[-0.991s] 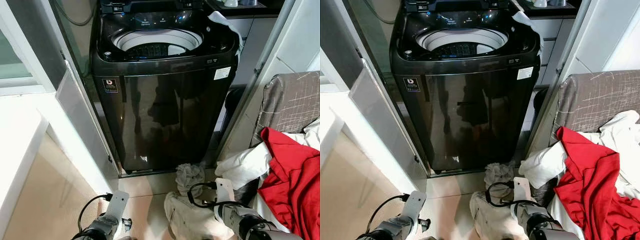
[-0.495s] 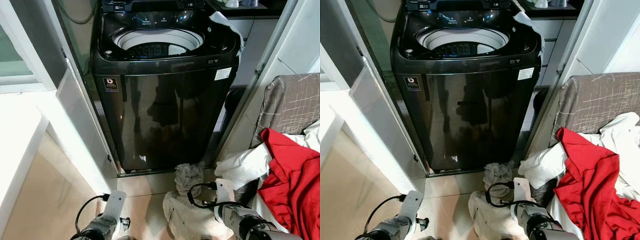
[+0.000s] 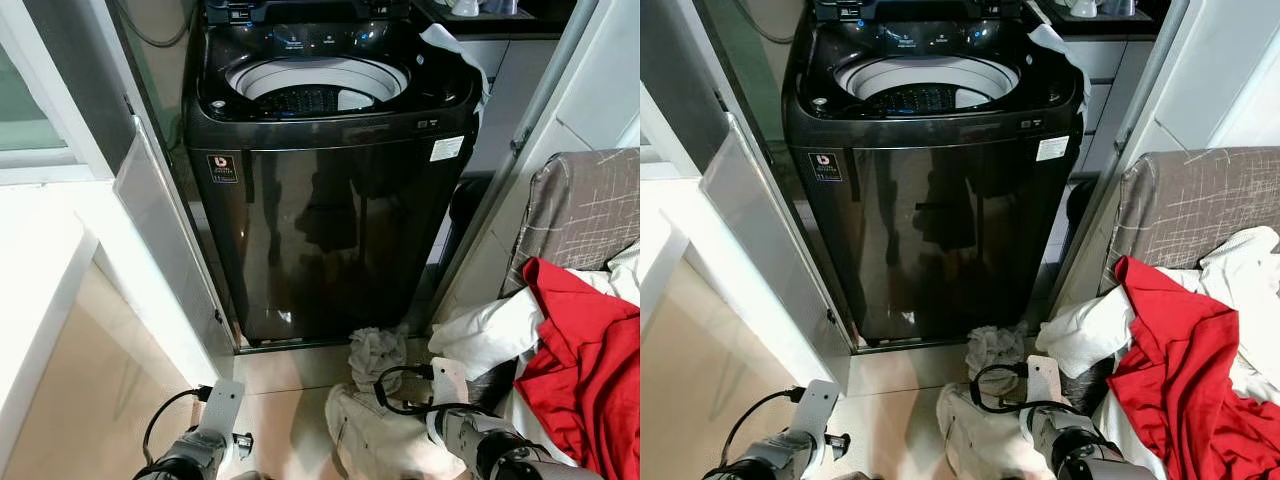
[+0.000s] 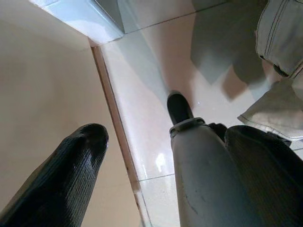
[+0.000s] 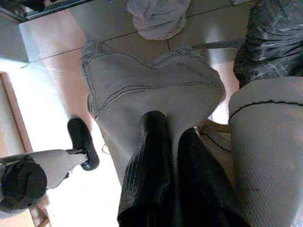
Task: Clothes washing
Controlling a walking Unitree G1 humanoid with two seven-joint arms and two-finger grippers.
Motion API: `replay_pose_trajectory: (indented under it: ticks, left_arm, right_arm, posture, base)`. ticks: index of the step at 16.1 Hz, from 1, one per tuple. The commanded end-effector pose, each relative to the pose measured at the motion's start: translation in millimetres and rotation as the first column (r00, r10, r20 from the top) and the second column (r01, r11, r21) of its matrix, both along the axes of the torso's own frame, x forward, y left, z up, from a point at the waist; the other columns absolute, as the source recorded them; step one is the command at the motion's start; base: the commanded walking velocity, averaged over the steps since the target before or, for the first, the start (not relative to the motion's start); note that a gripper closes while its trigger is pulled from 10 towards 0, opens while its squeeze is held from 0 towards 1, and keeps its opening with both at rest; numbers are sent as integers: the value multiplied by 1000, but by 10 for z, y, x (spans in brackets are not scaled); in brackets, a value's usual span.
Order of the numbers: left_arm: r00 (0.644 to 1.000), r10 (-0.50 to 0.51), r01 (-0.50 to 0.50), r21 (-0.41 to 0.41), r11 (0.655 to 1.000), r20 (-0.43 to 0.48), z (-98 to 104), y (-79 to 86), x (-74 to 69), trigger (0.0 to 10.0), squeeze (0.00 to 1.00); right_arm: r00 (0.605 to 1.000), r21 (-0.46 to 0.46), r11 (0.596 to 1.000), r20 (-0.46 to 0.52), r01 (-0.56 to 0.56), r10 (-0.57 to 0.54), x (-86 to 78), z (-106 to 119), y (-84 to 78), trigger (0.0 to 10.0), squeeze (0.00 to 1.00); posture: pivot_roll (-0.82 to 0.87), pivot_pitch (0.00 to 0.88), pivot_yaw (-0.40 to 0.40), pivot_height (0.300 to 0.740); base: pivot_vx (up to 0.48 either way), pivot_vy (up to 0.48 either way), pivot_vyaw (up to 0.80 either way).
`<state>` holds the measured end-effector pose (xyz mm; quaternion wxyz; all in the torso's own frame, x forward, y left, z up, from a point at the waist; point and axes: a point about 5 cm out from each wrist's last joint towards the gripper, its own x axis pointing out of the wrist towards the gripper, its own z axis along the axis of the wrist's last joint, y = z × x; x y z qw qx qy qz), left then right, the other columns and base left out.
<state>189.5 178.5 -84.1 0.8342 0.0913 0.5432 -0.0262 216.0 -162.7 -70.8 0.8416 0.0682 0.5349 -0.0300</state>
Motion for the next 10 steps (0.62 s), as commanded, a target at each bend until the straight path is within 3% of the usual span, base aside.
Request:
replay_pose_trajectory:
  ticks: [1,2,3,10]
  left_arm:
    - [999,34,-34,-4,999,16,16,12,31,10000,0]
    - [998,56,-56,-21,998,16,16,3,32,10000,0]
    - [1000,13,-13,-1,1000,14,17,-4,35,10000,0]
    - [1000,-19,19,-3,1000,11,-1,-77,13,10000,0]
  right_arm:
    - [999,11,1000,39,4,-5,117,68,27,10000,0]
    - [999,9,1000,39,-25,24,128,76,40,10000,0]
    - [998,-10,998,35,-57,57,112,67,19,10000,0]
    - [998,-15,999,40,-50,50,116,72,-17,10000,0]
  posture:
    - [-103,0,-22,740]
    - [-107,0,-17,740]
    - [-111,0,-20,740]
    - [-129,0,-15,740]
  base:
    - [0,0,0]
    - [0,0,0]
    - [0,0,0]
    - [0,0,0]
